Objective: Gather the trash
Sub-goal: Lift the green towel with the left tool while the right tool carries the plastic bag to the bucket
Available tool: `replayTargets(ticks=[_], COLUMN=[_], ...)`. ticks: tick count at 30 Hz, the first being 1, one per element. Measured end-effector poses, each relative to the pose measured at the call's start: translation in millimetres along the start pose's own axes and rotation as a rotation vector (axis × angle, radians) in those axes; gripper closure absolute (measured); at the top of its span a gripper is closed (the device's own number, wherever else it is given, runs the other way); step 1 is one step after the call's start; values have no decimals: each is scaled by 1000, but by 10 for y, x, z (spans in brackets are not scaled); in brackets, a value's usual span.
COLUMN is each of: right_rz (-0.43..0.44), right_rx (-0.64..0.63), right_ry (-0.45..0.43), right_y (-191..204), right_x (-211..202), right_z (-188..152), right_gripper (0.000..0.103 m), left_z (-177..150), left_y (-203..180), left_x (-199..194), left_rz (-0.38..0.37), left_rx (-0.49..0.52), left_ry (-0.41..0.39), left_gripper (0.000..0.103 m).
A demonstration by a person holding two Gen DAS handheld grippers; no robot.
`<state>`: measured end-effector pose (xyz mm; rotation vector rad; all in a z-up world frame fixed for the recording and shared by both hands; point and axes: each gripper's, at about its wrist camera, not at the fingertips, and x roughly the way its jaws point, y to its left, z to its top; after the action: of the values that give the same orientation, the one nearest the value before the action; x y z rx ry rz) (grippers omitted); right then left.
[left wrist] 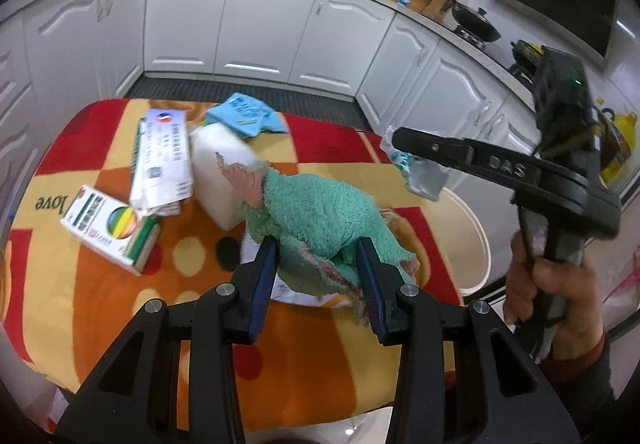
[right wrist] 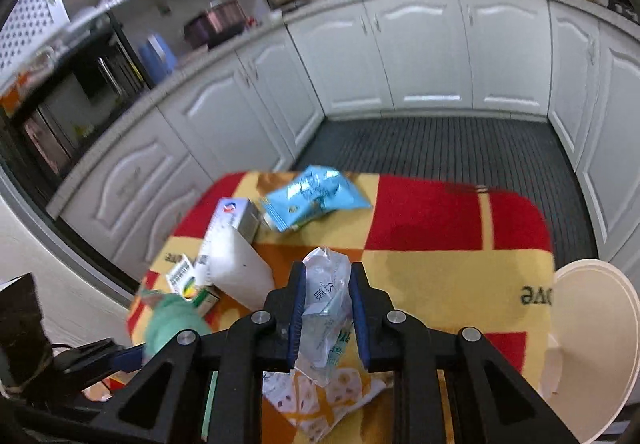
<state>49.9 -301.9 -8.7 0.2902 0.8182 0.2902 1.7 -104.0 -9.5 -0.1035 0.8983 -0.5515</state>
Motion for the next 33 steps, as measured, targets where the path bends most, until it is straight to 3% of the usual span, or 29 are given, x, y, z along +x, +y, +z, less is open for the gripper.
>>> replayTargets(ticks=[2, 4, 12, 17, 18, 19, 20, 22, 23, 25, 29, 33], right_rz=[-7, -25, -110, -114, -111, -108, -106, -100, -94, -82, -63, -60], right_rx=[12, 20, 93, 134, 138, 141, 142, 143, 144, 145, 144, 131], right_ry=[-20, -33, -38, -30, -28, -23, -19, -13, -10, -3, 13, 24], right_y=[-55, -106, -527, -708, -733, -743, -746, -744, -745, -731, -667, -599], right_x=[-125, -234, -536, -625, -636, -632, -623, -606, -599, -560, -465, -449], right_z=[-62, -130, -417, -609, -638, -670, -696, -746, -767, -802, -822, -839], right_gripper=[83, 82, 82, 82, 82, 82, 82, 82, 82, 82, 82, 82], left_z=[28, 48, 33, -47, -64, -86, -114, -174, -233, -326, -580, -666], left_y=[-100, -209, -546, -470, -420, -355, -282, -170, -106, -64, 0, 11], left_x=[44, 112, 461, 419, 383, 337, 289, 206, 163, 175, 474, 692], left_rz=[-9, -16, -68, -99, -95, -82, -70, -54, -36, -4, 35, -26], left_rx=[16, 38, 53, 31, 20, 9, -3, -28, -44, -50, -91, -150], left_ry=[7, 25, 94, 116, 116, 117, 114, 95, 79, 82, 164, 180], left_gripper=[70, 86, 89, 87, 85, 73, 55, 38, 34, 34, 34, 34])
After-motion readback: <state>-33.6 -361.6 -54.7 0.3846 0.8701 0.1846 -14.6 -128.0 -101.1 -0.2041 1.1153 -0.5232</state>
